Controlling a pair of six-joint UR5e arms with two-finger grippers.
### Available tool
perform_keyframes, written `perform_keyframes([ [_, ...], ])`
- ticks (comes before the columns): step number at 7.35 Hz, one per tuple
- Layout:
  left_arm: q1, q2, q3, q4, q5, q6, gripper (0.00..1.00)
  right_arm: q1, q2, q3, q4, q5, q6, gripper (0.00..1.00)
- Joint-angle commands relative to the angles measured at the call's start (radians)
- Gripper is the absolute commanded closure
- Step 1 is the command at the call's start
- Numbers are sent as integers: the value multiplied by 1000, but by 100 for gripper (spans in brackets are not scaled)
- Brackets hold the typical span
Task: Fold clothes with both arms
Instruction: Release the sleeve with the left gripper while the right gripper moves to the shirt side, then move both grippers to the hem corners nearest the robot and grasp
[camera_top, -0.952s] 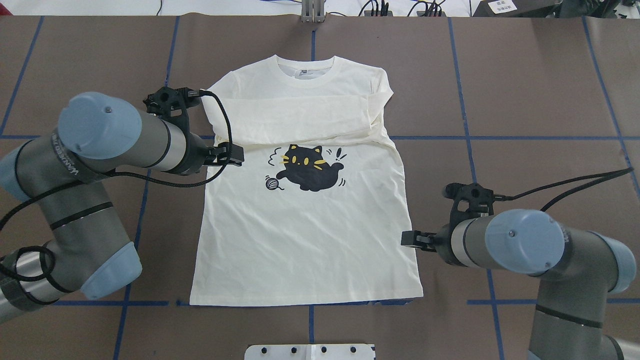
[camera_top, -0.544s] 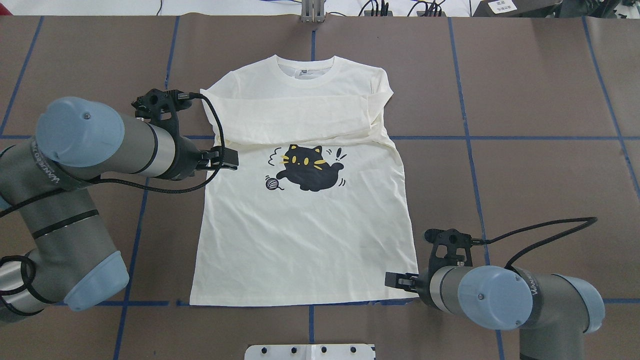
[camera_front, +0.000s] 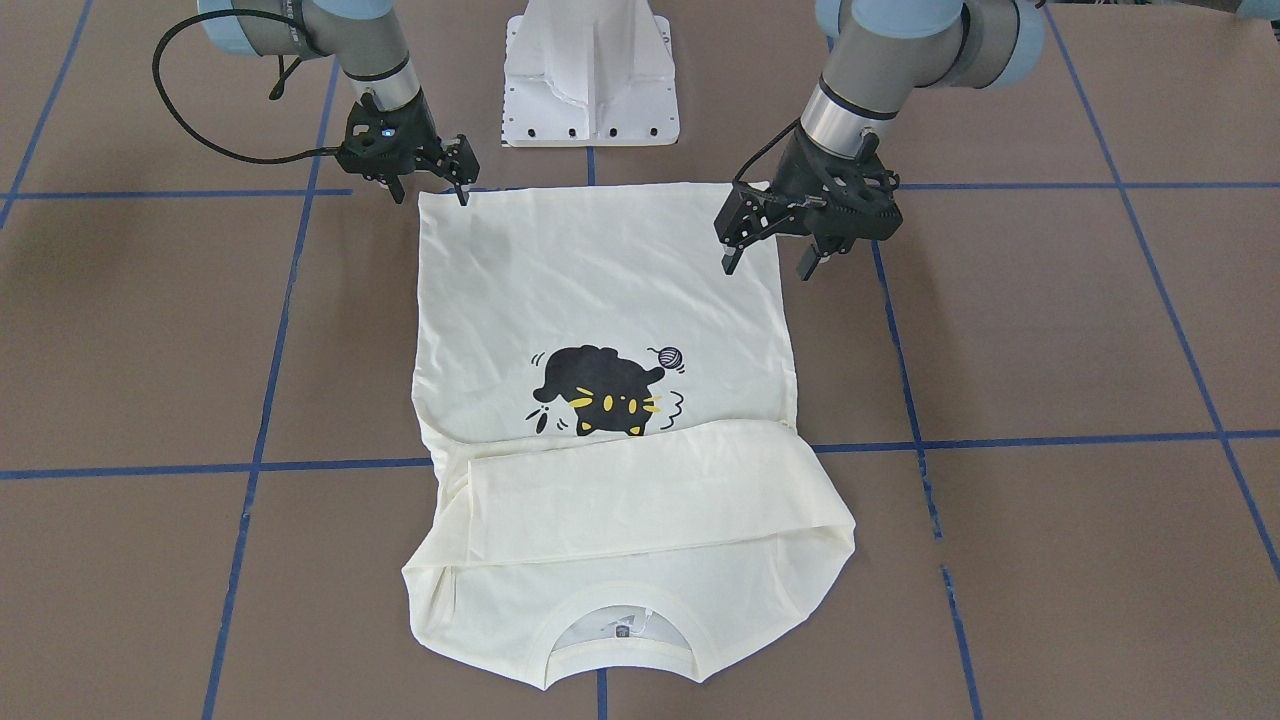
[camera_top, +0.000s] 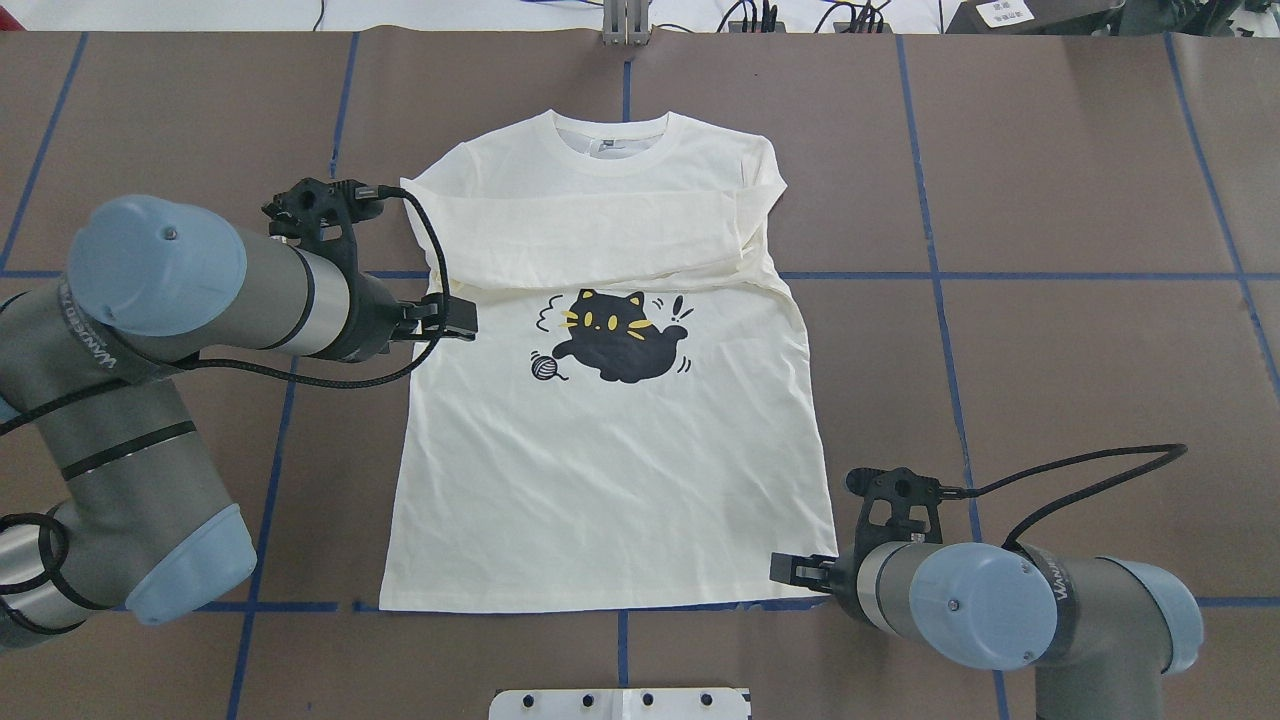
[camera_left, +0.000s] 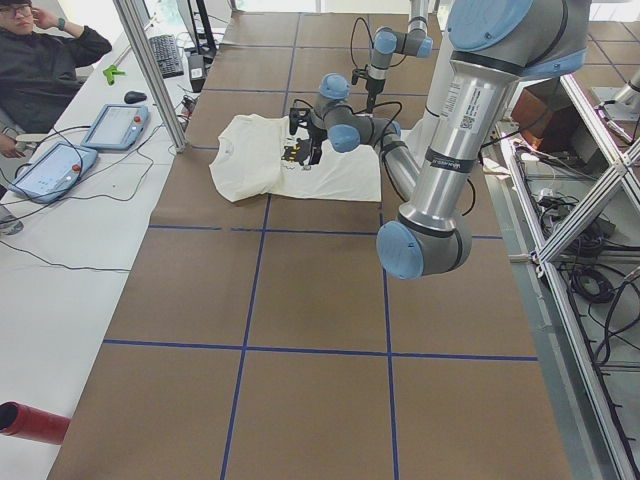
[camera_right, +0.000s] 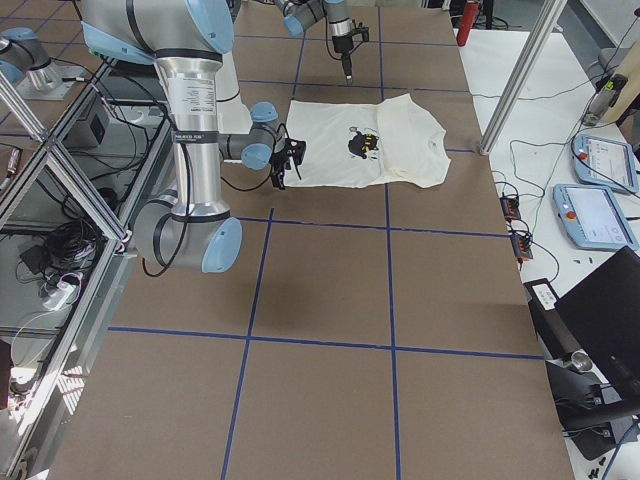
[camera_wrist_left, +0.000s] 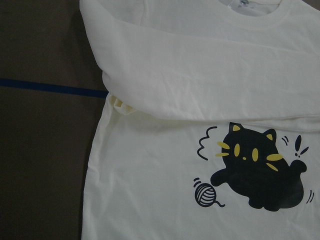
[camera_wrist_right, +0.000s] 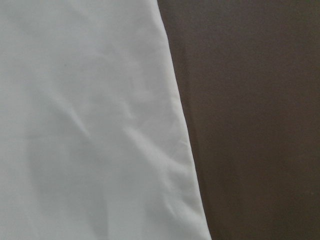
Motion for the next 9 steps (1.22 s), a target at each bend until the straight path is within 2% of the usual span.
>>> perform_keyframes([
  [1,-1,-2,-1,-1,0,0,0,3,1,-5,-1,6,0,30],
  [3,-1,3,-3,-1,0,0,0,5,0,-5,-1,7,0,63],
  [7,-1,6,-6,1,-3,0,0,6,0,3,-1,7,0,100],
  [9,2,33,-9,-1,-8,-14,0,12,0,33,-1,-4,14,100],
])
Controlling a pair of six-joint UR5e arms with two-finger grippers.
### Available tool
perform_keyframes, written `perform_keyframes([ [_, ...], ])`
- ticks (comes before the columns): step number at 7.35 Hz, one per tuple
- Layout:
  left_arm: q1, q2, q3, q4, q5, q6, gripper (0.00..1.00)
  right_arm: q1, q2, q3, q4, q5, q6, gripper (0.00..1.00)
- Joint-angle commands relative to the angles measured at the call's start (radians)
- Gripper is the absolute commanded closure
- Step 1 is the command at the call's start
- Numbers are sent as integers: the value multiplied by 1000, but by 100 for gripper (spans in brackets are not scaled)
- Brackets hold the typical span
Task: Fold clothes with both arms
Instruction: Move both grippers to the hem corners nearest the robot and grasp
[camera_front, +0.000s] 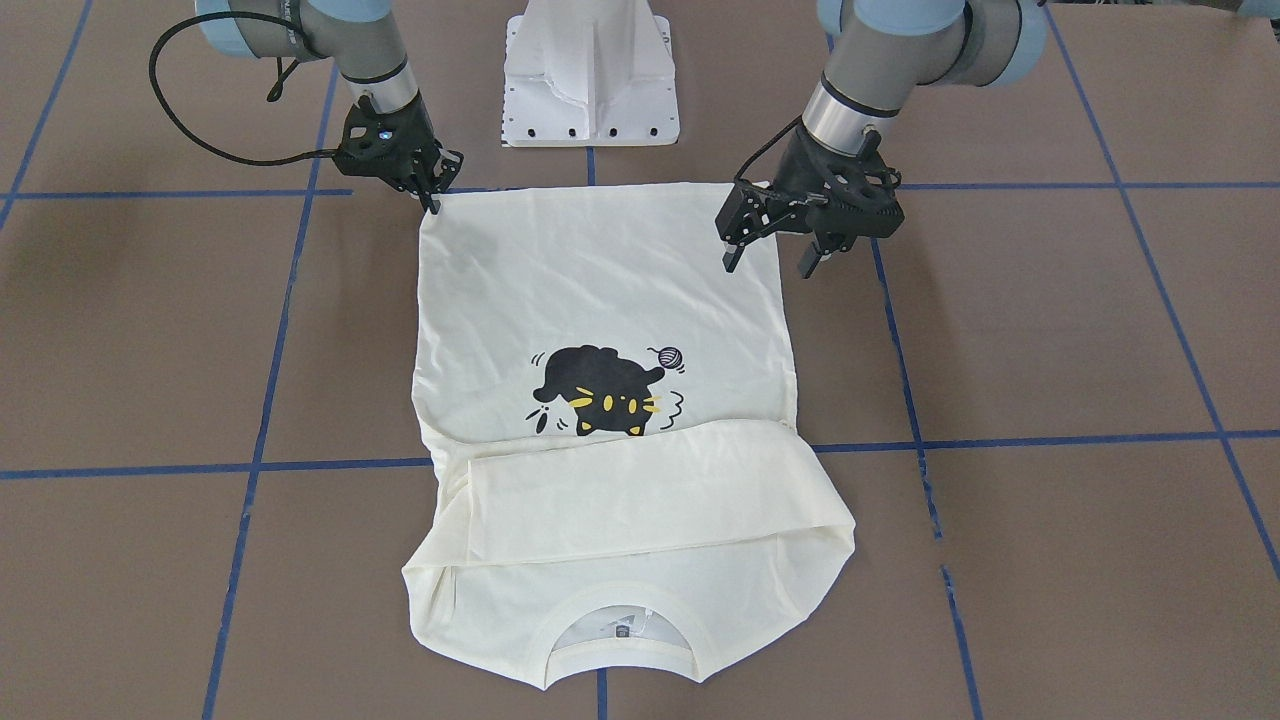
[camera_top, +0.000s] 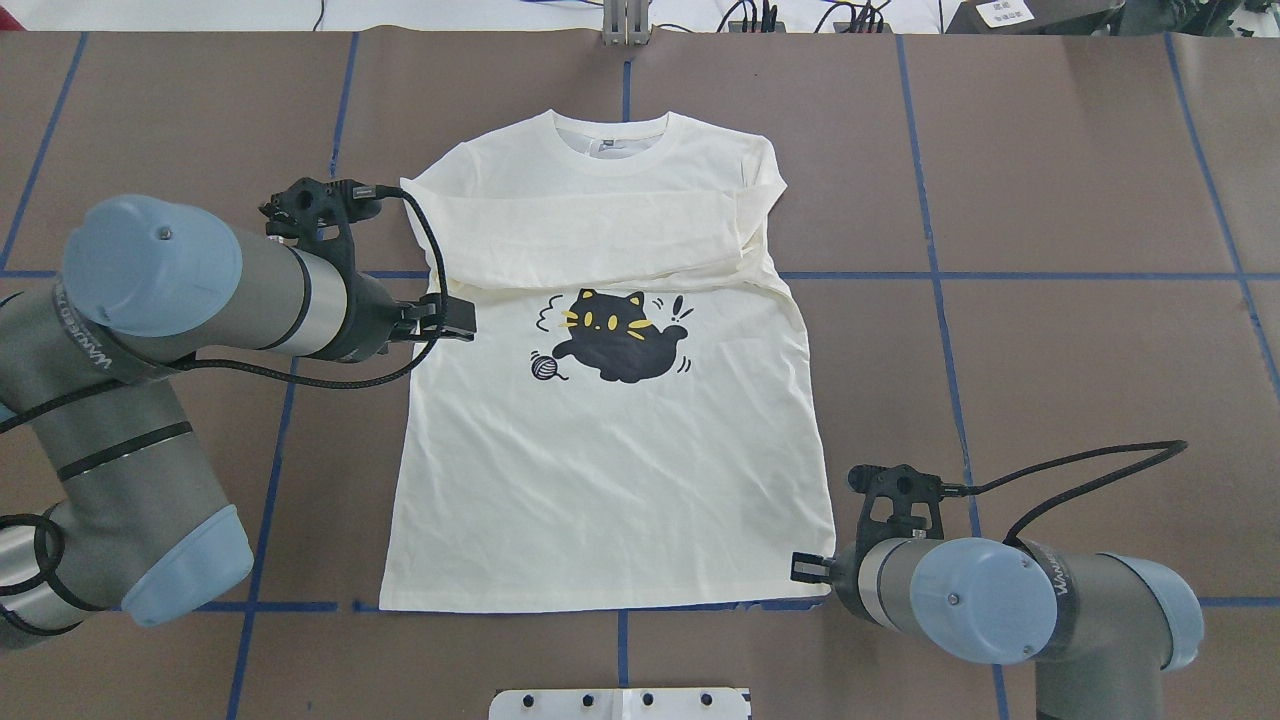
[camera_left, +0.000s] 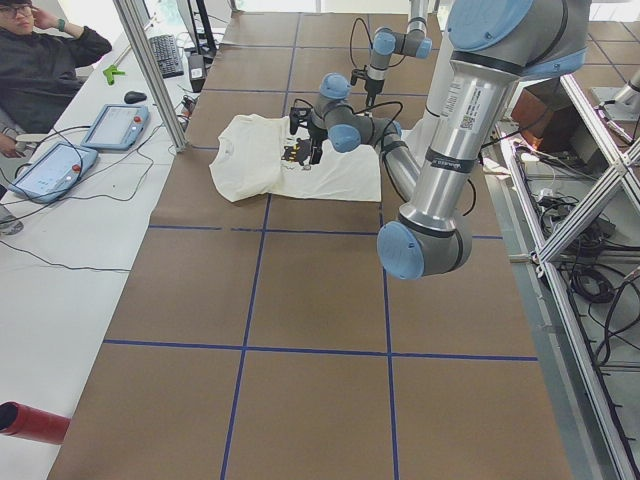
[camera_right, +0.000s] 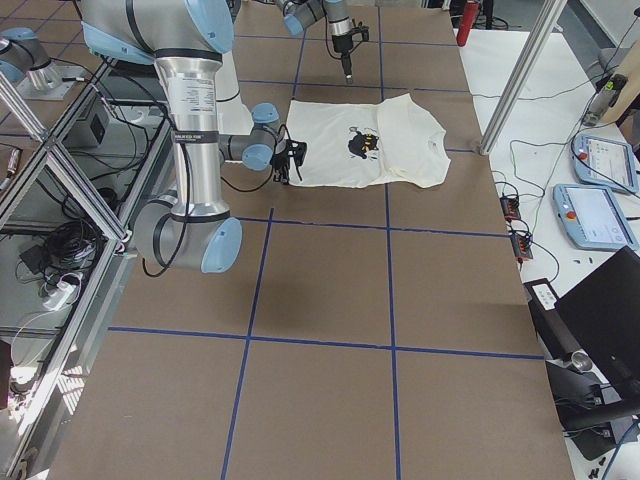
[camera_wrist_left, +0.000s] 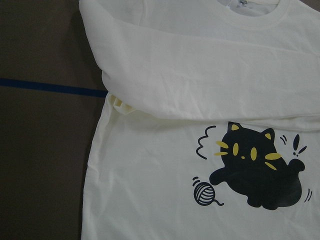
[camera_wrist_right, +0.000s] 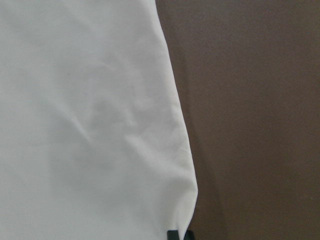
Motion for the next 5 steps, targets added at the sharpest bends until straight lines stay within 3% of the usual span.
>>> perform_keyframes([
  [1,7,75,-5,-15,-5,-51,0,3,0,47,0,-5,14,100],
  [3,109,228,-85,-87,11,-250,0,17,-8,79,5,-3,16,100],
  [5,302,276,-111,-75,149,-445,0,23,-2,79,12,0,16,100],
])
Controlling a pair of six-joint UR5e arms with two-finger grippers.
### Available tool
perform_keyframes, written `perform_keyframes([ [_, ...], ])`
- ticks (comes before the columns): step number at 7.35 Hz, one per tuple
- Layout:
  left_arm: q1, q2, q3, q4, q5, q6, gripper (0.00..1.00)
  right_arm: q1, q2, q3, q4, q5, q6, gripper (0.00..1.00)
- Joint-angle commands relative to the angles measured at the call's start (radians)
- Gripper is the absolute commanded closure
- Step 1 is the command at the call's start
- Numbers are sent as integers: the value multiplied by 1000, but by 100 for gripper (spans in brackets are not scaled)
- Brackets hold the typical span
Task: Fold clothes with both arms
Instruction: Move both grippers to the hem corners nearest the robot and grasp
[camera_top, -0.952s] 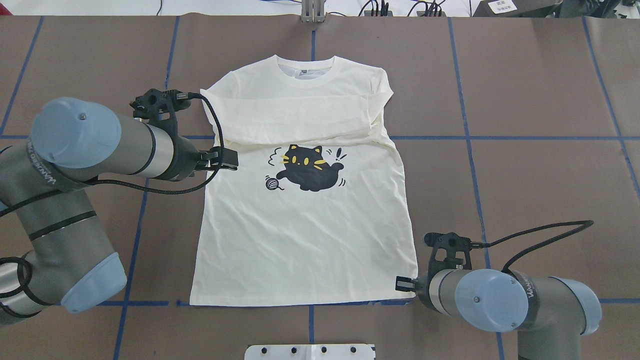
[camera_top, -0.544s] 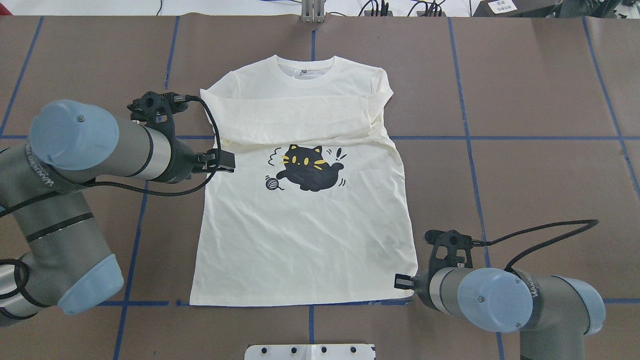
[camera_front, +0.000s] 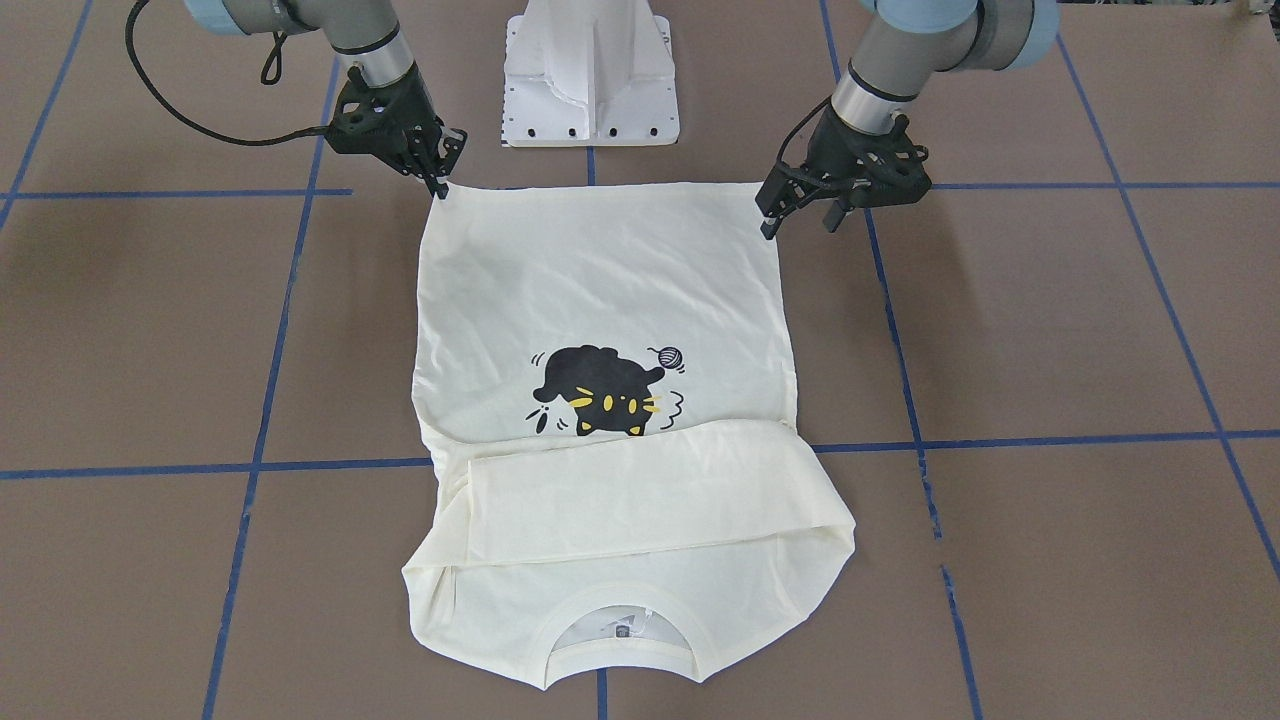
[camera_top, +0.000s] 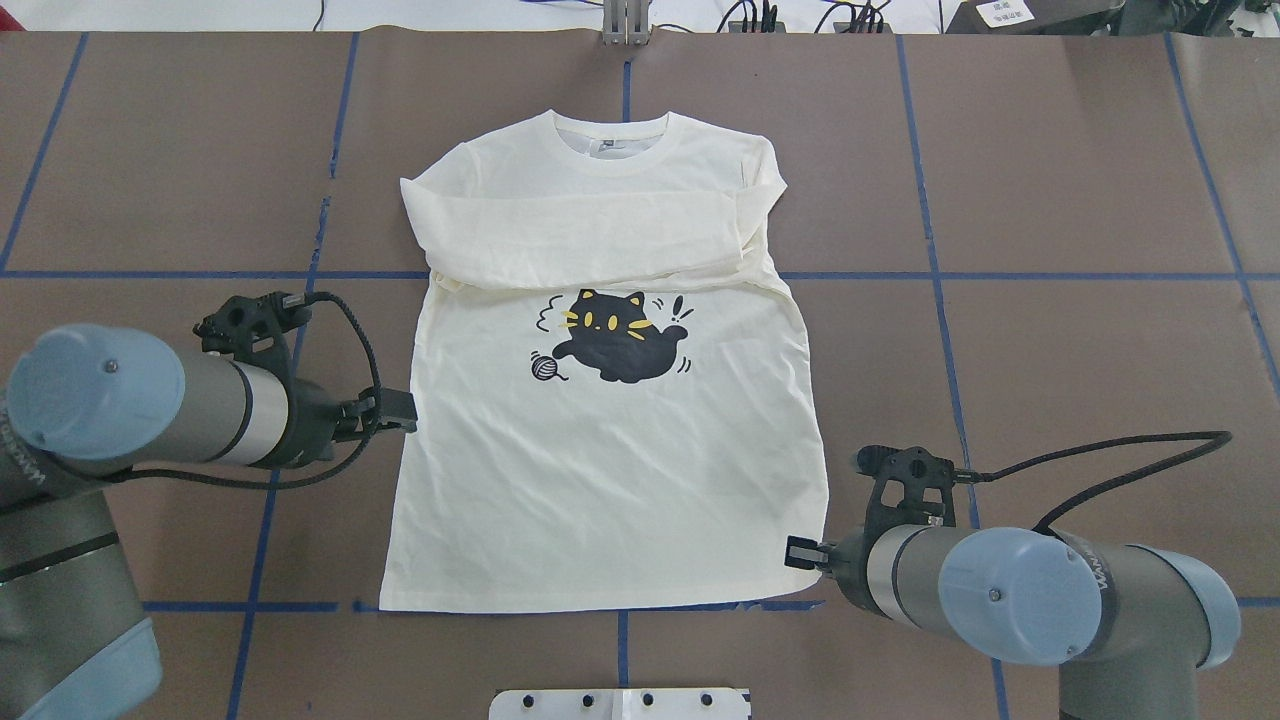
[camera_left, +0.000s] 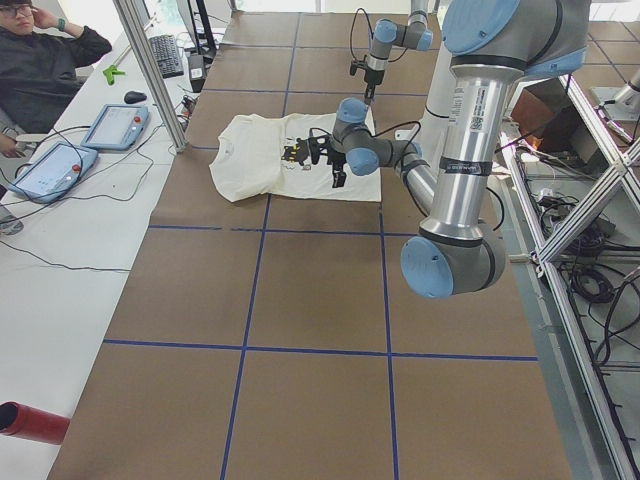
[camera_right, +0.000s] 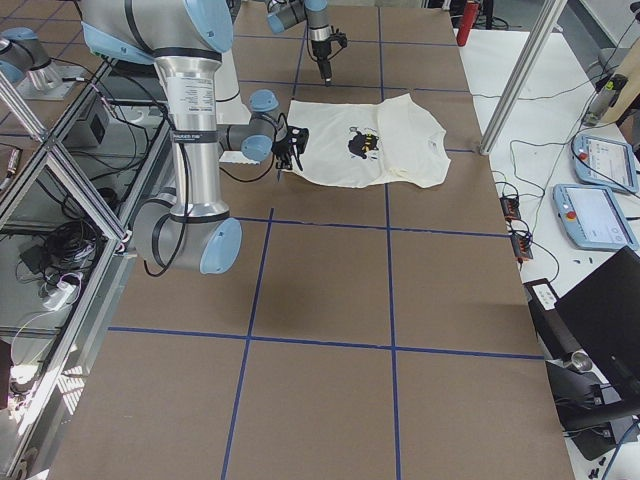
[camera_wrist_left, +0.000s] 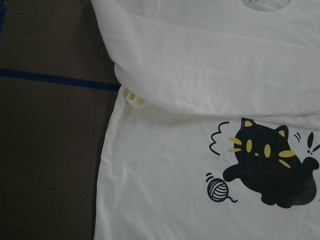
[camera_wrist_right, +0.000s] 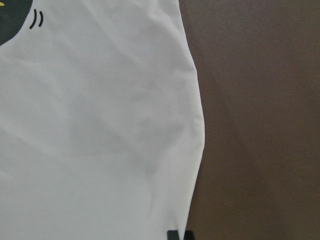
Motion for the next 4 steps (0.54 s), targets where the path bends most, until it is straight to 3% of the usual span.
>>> perform_keyframes([
  [1,177,32,-5,10,126,-177,0,7,6,2,5,3,0,100],
  [4,251,22,59,19,155,-213,4,21,8,2,7,7,-1,100],
])
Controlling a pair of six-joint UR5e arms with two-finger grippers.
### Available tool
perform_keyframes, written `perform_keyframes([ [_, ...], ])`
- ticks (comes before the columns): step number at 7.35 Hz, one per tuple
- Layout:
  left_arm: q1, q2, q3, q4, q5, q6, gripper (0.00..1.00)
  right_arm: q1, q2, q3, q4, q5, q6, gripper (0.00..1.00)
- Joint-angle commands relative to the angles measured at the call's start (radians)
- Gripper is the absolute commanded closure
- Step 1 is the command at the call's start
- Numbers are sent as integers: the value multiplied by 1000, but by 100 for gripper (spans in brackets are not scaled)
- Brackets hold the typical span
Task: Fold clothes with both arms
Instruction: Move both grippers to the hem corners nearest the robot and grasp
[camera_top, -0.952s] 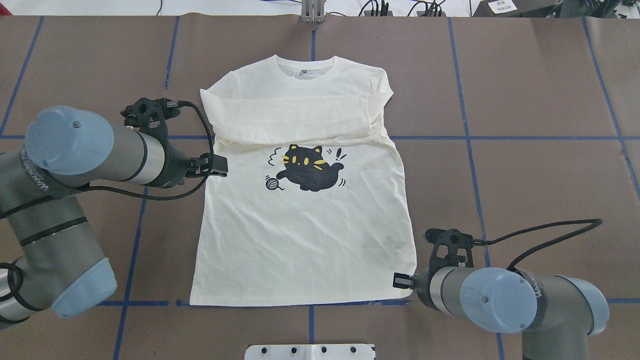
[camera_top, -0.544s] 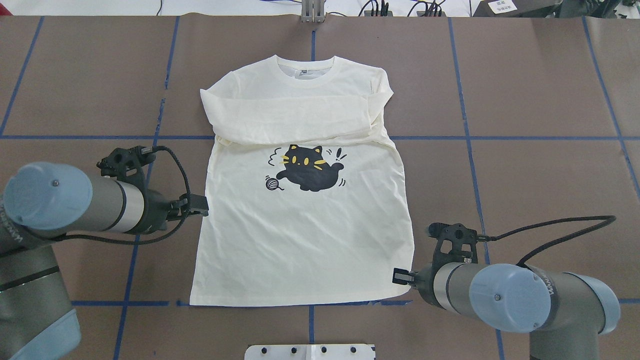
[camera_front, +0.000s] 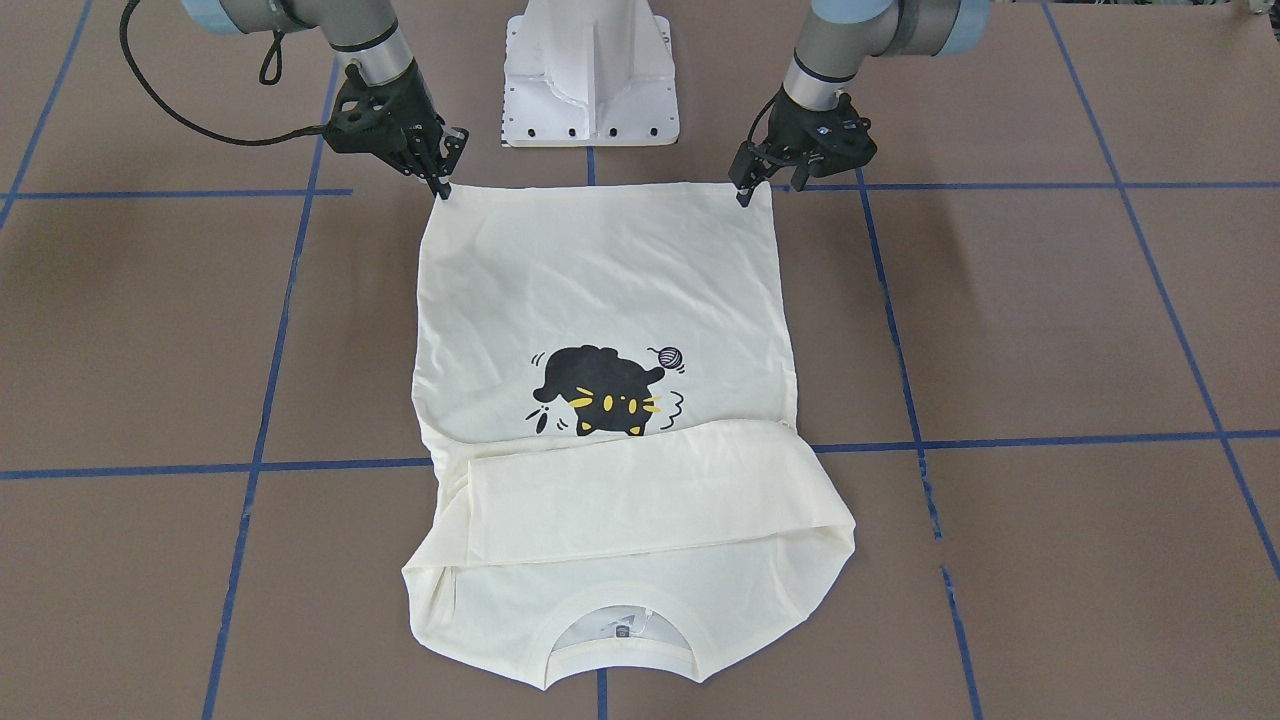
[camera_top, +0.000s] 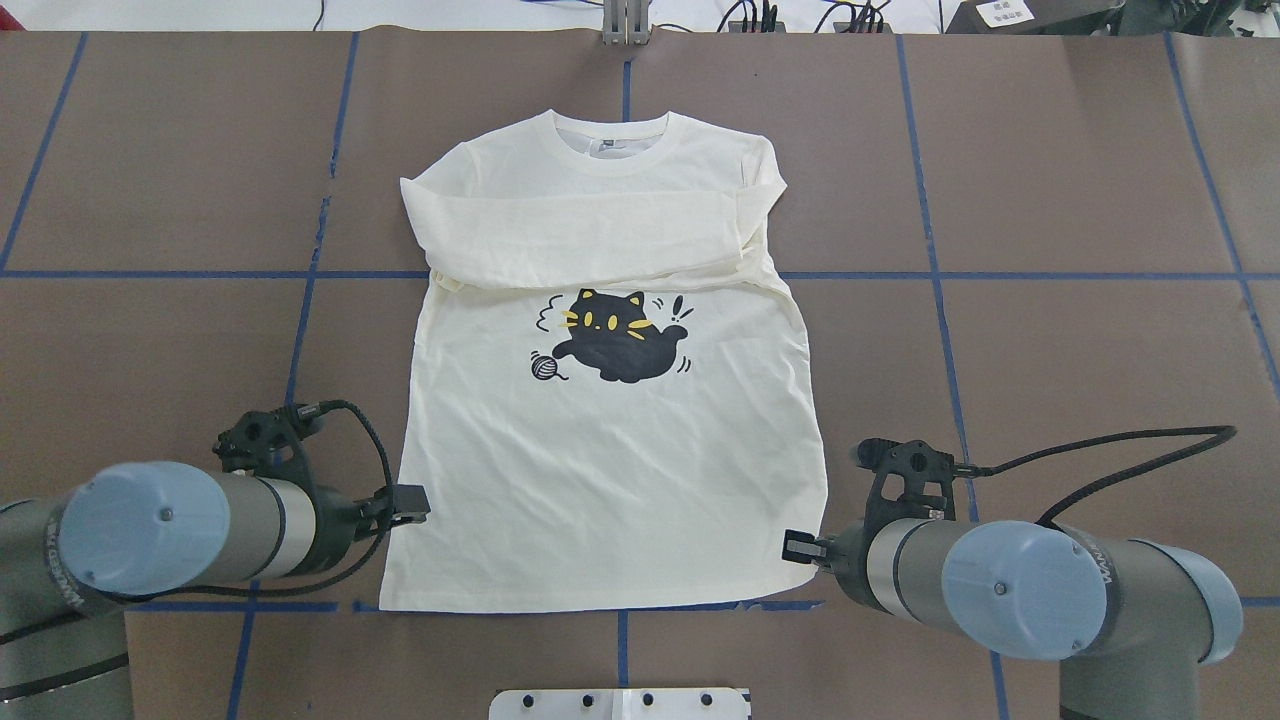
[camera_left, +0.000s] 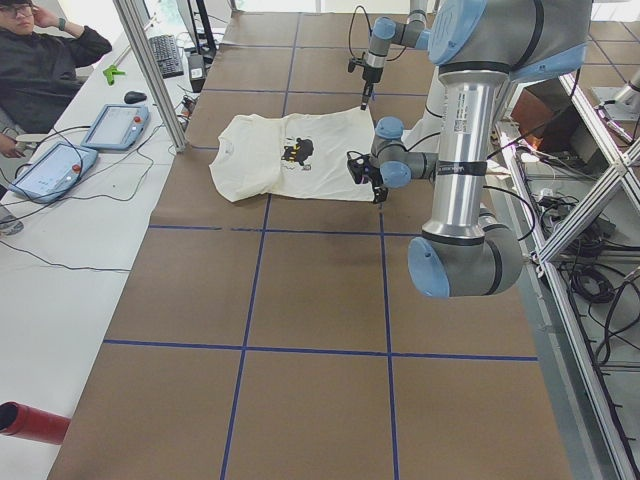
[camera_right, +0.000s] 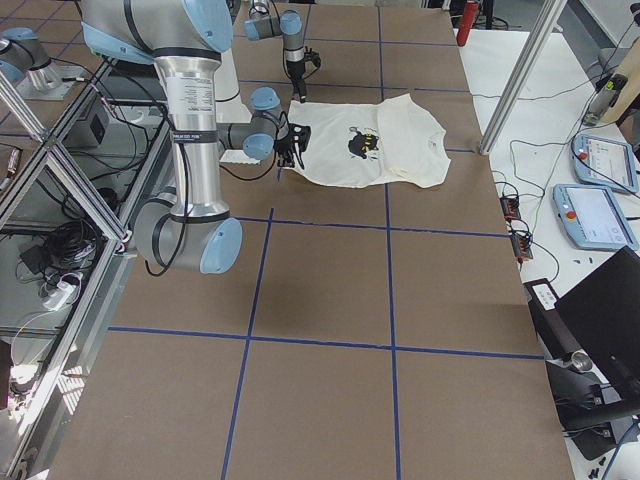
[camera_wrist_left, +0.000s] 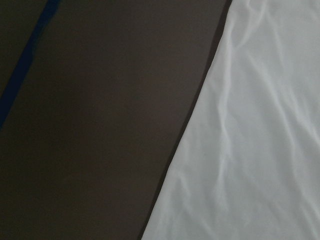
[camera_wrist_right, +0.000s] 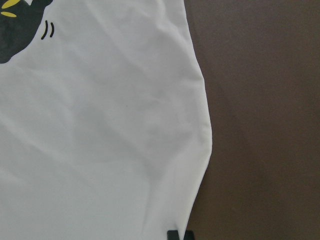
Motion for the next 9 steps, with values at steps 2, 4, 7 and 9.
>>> perform_keyframes([
  [2,26,-17,9,49,24,-10,10,13,1,-1,0,2,-2,100],
  [4,26,-19,6,63,23,-10,18,18,1,1,0,4,-2,100],
  [7,27,-19,3,66,23,-10,35,19,1,2,0,5,-2,100],
  [9,29,-26,0,82,21,-9,50,19,0,14,0,5,-2,100],
])
